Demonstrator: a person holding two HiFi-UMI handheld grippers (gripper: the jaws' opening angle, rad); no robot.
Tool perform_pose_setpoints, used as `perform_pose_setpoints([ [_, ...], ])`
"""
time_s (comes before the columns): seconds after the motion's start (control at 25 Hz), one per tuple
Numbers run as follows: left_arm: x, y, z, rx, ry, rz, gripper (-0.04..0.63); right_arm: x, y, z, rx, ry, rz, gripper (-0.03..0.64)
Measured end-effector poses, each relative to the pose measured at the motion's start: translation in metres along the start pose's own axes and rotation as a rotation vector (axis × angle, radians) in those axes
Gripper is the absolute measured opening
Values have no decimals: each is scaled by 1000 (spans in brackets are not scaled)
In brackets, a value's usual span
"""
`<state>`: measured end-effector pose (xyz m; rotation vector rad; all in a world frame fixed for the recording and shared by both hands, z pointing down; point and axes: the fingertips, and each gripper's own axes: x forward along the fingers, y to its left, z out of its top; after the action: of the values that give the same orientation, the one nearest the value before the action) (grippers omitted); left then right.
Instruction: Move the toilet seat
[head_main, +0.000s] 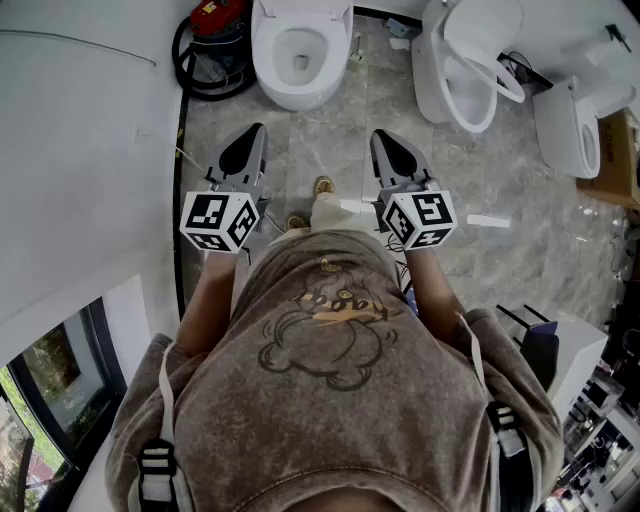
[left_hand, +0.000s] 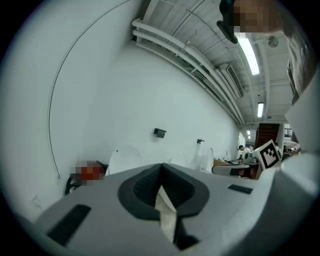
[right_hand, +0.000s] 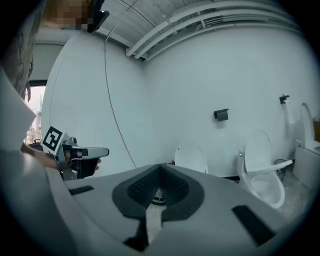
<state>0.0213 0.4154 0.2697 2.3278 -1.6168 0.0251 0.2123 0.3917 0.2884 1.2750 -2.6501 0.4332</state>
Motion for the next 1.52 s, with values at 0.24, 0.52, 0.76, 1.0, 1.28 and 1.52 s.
perform_pose_setpoints([
  [0.24,-4,-1,-7,-7,5,2,9,-3,1,-8,4,0,-1,-1],
  [0.52,-9,2,-15,-8,2,7,9,-2,-1,-13,23,-11,-17,-1],
  [0.76,-14,6,-26,-31,9,-8,9,-2,-6,-11,26,-24,-56,0],
  [1.0,-7,16,-25,-50,21,-1,9,9,-7,-15,32,-5,-56,0],
  [1.28,18,37,-15,-54,8,7,9,39,-10,-13,34,-11,-39,0],
  [1.52,49,53,-4,-57,4,4,9,68,-22,-5,48,-1,-30,0],
])
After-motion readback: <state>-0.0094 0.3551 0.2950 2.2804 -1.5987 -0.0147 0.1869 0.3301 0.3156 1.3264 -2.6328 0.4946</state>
